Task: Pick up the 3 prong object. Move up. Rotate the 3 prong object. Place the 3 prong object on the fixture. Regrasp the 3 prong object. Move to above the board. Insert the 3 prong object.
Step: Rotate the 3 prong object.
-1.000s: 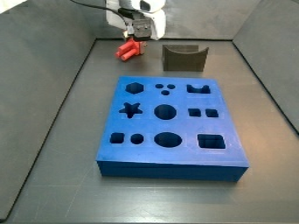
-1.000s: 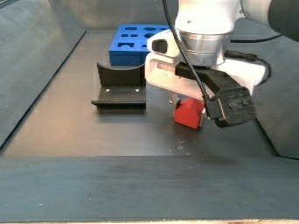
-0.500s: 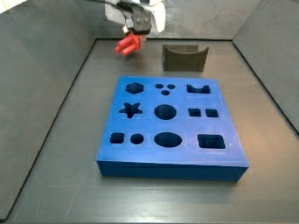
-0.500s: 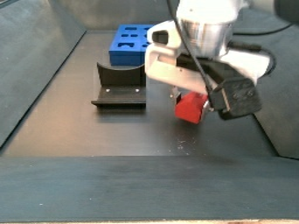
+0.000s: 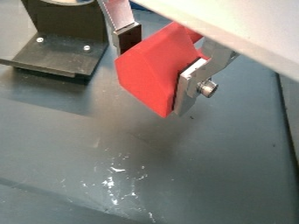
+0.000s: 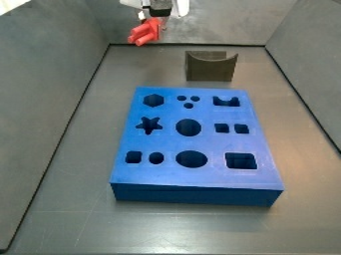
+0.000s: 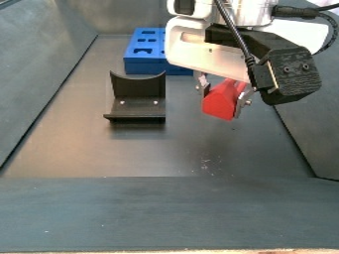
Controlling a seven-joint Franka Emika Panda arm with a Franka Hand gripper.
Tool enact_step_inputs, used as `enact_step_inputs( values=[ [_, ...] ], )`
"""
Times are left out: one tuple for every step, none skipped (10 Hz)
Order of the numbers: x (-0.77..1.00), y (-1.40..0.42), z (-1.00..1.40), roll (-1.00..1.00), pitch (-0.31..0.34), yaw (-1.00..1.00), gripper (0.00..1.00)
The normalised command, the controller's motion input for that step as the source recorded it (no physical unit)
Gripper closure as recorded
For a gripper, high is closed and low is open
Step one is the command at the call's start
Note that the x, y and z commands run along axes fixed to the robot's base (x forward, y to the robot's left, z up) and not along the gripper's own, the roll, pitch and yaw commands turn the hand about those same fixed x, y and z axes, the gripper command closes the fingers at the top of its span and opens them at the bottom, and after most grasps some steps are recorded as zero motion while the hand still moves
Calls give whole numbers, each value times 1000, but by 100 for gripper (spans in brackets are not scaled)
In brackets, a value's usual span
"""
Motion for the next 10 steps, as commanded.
enact_step_inputs(
  values=[
    [-462, -645, -74, 6, -22, 8, 100],
    [-330, -464, -13, 42, -80, 29, 100],
    [-209, -283, -8, 71, -101, 28, 100],
    [0, 0, 0, 0, 0, -1000, 100],
    [32, 27, 1, 0, 1, -1000, 100],
    [28, 39, -2, -2, 1, -1000, 100],
    [20, 34, -7, -3, 2, -1000, 100],
    [14, 31, -11, -4, 2, -1000, 100],
    [11, 28, -13, -4, 2, -1000, 100],
    [9, 26, -14, -4, 2, -1000, 100]
  ],
)
